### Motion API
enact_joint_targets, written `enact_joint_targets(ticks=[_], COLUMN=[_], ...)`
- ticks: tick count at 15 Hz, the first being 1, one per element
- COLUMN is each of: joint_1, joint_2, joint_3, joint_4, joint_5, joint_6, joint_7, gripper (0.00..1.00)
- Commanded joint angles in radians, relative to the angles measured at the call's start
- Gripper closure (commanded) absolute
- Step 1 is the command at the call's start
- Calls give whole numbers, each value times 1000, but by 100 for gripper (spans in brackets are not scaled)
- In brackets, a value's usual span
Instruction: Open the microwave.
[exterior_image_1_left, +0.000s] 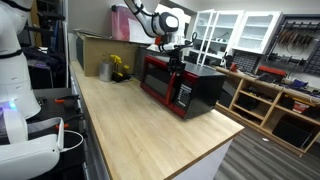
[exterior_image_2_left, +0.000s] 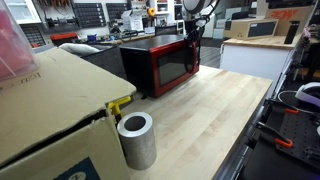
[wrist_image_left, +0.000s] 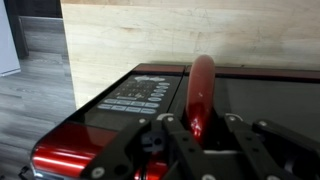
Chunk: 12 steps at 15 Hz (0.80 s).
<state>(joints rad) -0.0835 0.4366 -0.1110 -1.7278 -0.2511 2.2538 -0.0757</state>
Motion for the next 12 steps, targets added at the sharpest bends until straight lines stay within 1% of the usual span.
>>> enact_joint_targets(ticks=[1,6,7,11,12], joint_1=[25,33,34,37,37], joint_2=[-102,-174,-197,-317,-350], joint_3=[11,4,6,16,21], joint_4=[-163,-289,-329,-496,-533], joint_5=[-5,-24,-24,-22,-13], joint_6=[10,79,63,76,75], joint_7=[29,51,55,161,176], gripper=[94,94,94,94,49])
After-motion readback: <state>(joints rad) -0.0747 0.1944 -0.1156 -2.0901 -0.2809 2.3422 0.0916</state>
